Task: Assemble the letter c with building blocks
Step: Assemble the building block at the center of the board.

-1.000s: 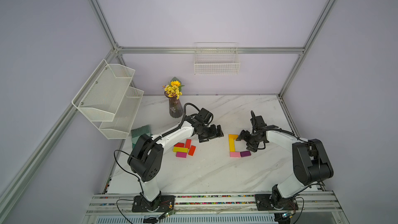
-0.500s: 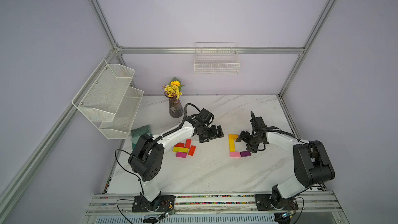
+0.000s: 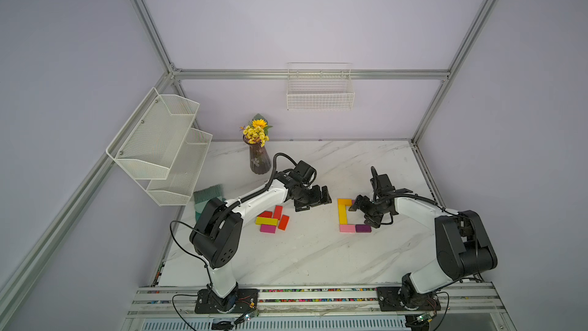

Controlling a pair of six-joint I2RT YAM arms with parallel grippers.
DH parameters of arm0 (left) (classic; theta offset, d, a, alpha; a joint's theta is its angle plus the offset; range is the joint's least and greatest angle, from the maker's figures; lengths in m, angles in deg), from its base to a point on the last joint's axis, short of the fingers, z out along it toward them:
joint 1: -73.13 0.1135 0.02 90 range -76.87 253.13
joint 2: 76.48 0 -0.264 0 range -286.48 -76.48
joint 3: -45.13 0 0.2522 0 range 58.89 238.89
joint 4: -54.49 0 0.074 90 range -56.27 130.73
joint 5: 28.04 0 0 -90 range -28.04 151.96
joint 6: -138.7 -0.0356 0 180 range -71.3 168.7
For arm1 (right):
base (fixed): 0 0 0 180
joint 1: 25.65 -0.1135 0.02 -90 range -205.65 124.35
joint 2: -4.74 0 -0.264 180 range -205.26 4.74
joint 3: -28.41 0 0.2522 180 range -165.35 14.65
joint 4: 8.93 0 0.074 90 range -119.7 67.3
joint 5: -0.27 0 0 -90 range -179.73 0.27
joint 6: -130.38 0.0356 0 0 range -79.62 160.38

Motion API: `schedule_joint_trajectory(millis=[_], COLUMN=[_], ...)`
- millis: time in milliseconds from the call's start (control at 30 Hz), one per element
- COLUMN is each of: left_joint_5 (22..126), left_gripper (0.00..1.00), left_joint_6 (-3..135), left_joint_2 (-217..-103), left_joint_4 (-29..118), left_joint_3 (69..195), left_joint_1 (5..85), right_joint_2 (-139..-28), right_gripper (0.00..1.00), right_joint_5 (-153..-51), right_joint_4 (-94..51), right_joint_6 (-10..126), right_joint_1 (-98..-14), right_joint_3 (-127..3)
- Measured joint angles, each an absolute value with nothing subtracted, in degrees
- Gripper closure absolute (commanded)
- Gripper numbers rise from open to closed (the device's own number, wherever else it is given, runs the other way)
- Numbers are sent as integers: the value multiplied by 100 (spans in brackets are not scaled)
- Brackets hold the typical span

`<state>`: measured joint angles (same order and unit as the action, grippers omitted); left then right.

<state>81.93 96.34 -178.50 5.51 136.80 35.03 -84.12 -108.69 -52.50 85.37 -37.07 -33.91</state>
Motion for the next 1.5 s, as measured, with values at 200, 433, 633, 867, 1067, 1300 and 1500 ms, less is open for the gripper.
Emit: schedule_joint_trajectory(millis=[200, 433, 633, 867, 1067, 1300, 1500], left_joint_5=[8191, 8189, 8184, 8173, 8175, 8178, 8184], left_gripper=[0, 0, 0, 0, 0, 0, 0], left_joint_6=[9678, 9783, 9973, 10250, 10382, 10430, 10469], left_joint_2=[-17850, -17850, -17850, -17883, -17946, -17955, -17957], left_joint_4=[553, 592, 726, 800, 870, 922, 981], left_joint_3=[13680, 13680, 13680, 13680, 13678, 13678, 13678], left_joint_1=[3461, 3409, 3404, 3404, 3404, 3404, 3404], right_joint_2=[-8053, -7596, -7391, -7301, -7301, -7319, -7360], right_gripper=[12, 8, 7, 7, 7, 7, 7], right_joint_5=[-10865, -10666, -10553, -10518, -10550, -10620, -10684], right_joint_4=[-5377, -5667, -5840, -6006, -5999, -5973, -5868], right_joint_6=[8576, 8460, 8292, 8157, 8028, 7901, 7842], right_joint_1=[-3707, -3702, -3597, -3512, -3501, -3501, -3501], right_joint_3=[-3439, -3646, -3310, -2934, -2870, -2805, -2774])
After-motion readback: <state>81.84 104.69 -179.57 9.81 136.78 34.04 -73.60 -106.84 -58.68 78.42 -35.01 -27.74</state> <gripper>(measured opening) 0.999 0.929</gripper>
